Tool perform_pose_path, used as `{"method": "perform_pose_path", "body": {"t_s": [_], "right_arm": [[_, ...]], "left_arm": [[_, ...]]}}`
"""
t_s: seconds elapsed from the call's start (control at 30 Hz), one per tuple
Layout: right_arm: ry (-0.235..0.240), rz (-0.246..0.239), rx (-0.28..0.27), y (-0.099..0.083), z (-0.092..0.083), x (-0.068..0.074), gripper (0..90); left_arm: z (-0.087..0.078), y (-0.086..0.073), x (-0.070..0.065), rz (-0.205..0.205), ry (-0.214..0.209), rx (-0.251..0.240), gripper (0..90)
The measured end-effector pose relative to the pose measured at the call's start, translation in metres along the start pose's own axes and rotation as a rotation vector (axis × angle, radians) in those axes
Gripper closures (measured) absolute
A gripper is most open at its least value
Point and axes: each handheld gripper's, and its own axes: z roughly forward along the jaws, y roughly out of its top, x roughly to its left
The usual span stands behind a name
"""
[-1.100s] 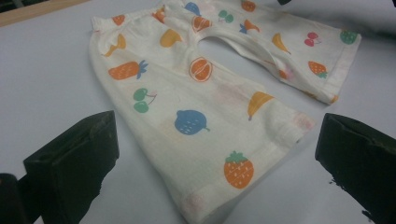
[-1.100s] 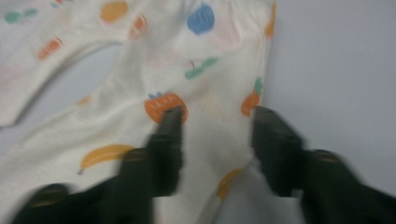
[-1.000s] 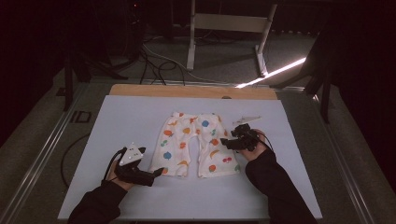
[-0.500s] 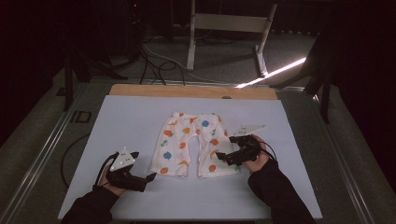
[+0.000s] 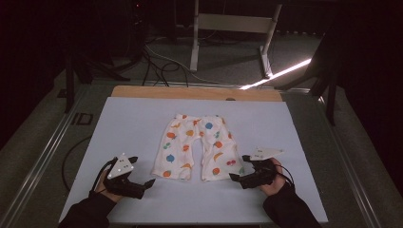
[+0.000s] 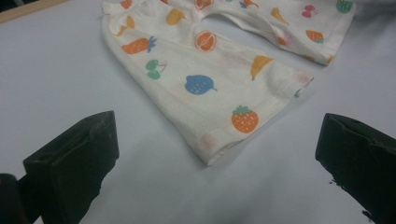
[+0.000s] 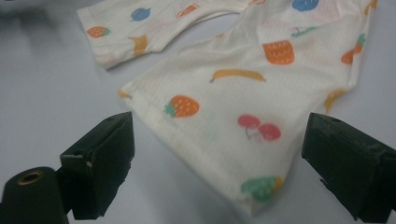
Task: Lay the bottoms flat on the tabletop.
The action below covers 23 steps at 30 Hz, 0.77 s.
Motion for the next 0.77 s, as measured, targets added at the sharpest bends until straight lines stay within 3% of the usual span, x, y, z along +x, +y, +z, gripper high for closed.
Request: {"method": "perform_pose_path", "body": {"t_s": [0.13, 0.23, 0.33, 0.4, 0.77], "right_arm": [[-0.005, 0.013, -0.013, -0.013, -0.009, 0.003, 9.6], [-0.034, -0.004, 0.0, -0.024, -0.014, 0.004, 9.6], [-0.043, 0.029, 0.011, -0.034, -0.019, 0.004, 9.7], [-0.06, 0.022, 0.016, -0.038, -0.019, 0.002, 9.7], [-0.068, 0.047, 0.048, -0.041, -0.012, -0.005, 9.7]], "left_arm": [[0.002, -0.003, -0.002, -0.005, -0.012, 0.005, 0.2], [0.004, -0.004, -0.001, -0.013, -0.023, 0.007, 0.2], [0.005, -0.005, -0.001, -0.019, -0.027, 0.005, 0.2], [0.006, -0.005, -0.001, -0.02, -0.03, 0.007, 0.2], [0.007, -0.007, 0.0, -0.027, -0.032, 0.008, 0.2]]}}
